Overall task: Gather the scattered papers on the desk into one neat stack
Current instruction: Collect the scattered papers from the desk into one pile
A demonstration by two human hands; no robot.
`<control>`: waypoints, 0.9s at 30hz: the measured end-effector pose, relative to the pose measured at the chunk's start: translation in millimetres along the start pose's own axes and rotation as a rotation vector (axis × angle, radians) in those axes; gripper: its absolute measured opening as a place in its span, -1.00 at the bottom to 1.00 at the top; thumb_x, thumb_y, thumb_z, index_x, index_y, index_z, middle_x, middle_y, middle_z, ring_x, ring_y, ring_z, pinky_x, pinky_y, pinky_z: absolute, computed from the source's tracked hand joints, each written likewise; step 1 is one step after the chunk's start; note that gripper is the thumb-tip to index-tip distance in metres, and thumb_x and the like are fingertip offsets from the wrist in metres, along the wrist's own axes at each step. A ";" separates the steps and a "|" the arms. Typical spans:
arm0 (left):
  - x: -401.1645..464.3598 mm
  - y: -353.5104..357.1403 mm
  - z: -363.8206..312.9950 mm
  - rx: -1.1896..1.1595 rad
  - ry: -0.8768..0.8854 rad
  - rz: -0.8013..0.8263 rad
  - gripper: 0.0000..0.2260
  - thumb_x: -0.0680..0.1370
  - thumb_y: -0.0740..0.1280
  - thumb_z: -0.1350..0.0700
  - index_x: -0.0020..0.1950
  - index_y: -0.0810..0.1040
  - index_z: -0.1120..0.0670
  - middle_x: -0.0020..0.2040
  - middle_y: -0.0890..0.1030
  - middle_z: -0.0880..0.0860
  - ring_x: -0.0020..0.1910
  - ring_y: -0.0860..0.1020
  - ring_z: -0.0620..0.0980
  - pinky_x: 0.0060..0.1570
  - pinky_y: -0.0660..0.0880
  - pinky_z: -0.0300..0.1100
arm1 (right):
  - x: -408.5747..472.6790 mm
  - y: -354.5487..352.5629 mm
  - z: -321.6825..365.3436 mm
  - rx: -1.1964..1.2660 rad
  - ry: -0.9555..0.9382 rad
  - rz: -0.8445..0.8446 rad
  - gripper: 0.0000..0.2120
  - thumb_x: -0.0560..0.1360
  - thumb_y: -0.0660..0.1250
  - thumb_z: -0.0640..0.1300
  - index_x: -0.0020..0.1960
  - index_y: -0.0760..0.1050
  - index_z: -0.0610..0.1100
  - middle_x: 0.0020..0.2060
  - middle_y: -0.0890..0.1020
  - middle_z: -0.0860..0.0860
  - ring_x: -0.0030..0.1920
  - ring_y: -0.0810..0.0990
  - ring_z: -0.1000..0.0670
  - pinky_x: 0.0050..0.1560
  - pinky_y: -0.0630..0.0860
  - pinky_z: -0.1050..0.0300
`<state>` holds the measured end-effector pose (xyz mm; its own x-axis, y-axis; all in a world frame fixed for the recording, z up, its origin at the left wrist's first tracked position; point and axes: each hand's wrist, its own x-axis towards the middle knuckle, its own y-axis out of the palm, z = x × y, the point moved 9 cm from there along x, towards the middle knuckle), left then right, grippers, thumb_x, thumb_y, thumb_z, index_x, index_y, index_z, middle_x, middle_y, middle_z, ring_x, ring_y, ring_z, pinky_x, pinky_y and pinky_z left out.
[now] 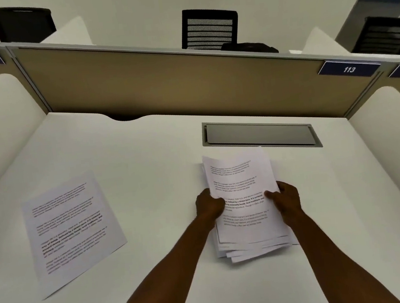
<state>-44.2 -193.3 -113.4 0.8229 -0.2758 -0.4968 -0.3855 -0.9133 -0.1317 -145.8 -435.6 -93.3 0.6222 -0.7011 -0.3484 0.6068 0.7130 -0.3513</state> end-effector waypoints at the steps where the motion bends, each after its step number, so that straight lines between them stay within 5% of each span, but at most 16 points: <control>1: 0.9 8.3 -0.3 0.051 -0.008 -0.010 -0.61 0.49 0.37 0.24 0.32 0.51 0.18 0.31 0.57 0.18 0.16 0.55 0.04 0.18 0.51 -0.16 | 4.2 -5.4 -4.6 -0.074 -0.004 -0.022 -0.69 0.44 0.43 -0.31 0.18 0.60 -0.23 0.08 0.68 -0.21 0.02 0.66 -0.23 0.14 0.59 -0.17; 3: 2.0 18.9 0.5 0.196 -0.045 -0.068 -0.55 0.46 0.39 0.16 0.34 0.46 0.17 0.33 0.45 0.19 0.29 0.45 0.15 0.27 0.48 -0.04 | 10.0 -12.8 -9.2 -0.256 -0.021 -0.082 -0.70 0.42 0.45 -0.25 0.15 0.63 -0.23 0.06 0.70 -0.21 0.02 0.65 -0.20 0.09 0.59 -0.05; 6: -2.5 23.3 -4.6 0.405 -0.072 -0.183 -0.51 0.41 0.43 0.04 0.31 0.42 0.08 0.33 0.28 0.15 0.35 0.26 0.20 0.31 0.32 0.01 | 14.1 -15.2 -10.0 -0.552 -0.037 -0.158 -0.56 0.41 0.48 -0.12 0.27 0.57 -0.22 0.24 0.57 -0.24 0.29 0.49 -0.25 0.26 0.49 -0.13; 8: -3.1 26.6 -5.1 0.401 -0.081 -0.209 -0.49 0.40 0.44 0.03 0.31 0.41 0.07 0.36 0.22 0.15 0.37 0.23 0.20 0.34 0.29 0.03 | 13.1 -13.5 -12.2 -0.610 0.000 -0.160 -0.47 0.43 0.44 -0.09 0.37 0.48 -0.19 0.36 0.42 -0.27 0.41 0.34 -0.28 0.35 0.40 -0.19; 11: -1.5 32.8 -6.3 0.288 -0.050 -0.209 -0.53 0.42 0.44 0.09 0.29 0.41 0.10 0.36 0.22 0.16 0.33 0.33 0.20 0.31 0.40 0.01 | 15.1 -6.9 -5.3 -0.656 -0.070 -0.138 -0.49 0.45 0.39 -0.09 0.35 0.44 -0.25 0.28 0.50 -0.28 0.32 0.42 -0.31 0.27 0.43 -0.13; 14: -2.0 33.8 -8.8 0.183 0.001 -0.213 -0.51 0.46 0.43 0.13 0.35 0.40 0.10 0.35 0.28 0.16 0.27 0.45 0.19 0.25 0.48 -0.07 | 18.1 -9.2 -0.7 -0.593 -0.074 -0.148 -0.46 0.44 0.43 -0.01 0.31 0.46 -0.26 0.21 0.57 -0.25 0.23 0.51 -0.31 0.20 0.50 -0.14; 17: -0.9 33.0 -11.0 0.106 0.008 -0.201 -0.40 0.46 0.44 0.12 0.48 0.35 0.05 0.34 0.46 0.16 0.28 0.50 0.17 0.28 0.51 0.06 | 24.6 -16.5 -4.6 -0.433 -0.011 -0.131 -0.42 0.40 0.49 -0.02 0.34 0.46 -0.23 0.23 0.58 -0.22 0.23 0.54 -0.26 0.24 0.50 -0.15; 22: -0.1 28.2 -12.8 -0.128 -0.002 -0.204 -0.46 0.46 0.46 0.17 0.41 0.42 -0.02 0.23 0.63 0.10 0.01 0.61 0.02 -0.20 0.58 -0.25 | 27.0 -25.8 -11.9 -0.260 0.049 -0.155 -0.53 0.35 0.55 -0.13 0.21 0.55 -0.22 0.15 0.64 -0.17 0.14 0.60 -0.21 0.12 0.55 -0.03; 27: 0.3 30.8 0.2 -0.248 -0.151 -0.177 -0.31 0.46 0.50 0.17 0.53 0.27 0.06 0.33 0.54 0.14 0.18 0.59 0.14 0.16 0.59 0.05 | 24.6 -22.0 -17.6 -0.182 0.074 -0.119 -0.58 0.36 0.53 -0.17 0.19 0.55 -0.18 0.16 0.64 -0.16 0.13 0.60 -0.22 0.17 0.54 -0.09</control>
<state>-55.9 -221.5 -117.7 0.7897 -0.0756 -0.6088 -0.1134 -0.9933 -0.0238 -152.5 -468.6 -109.4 0.5094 -0.7836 -0.3556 0.5705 0.6169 -0.5422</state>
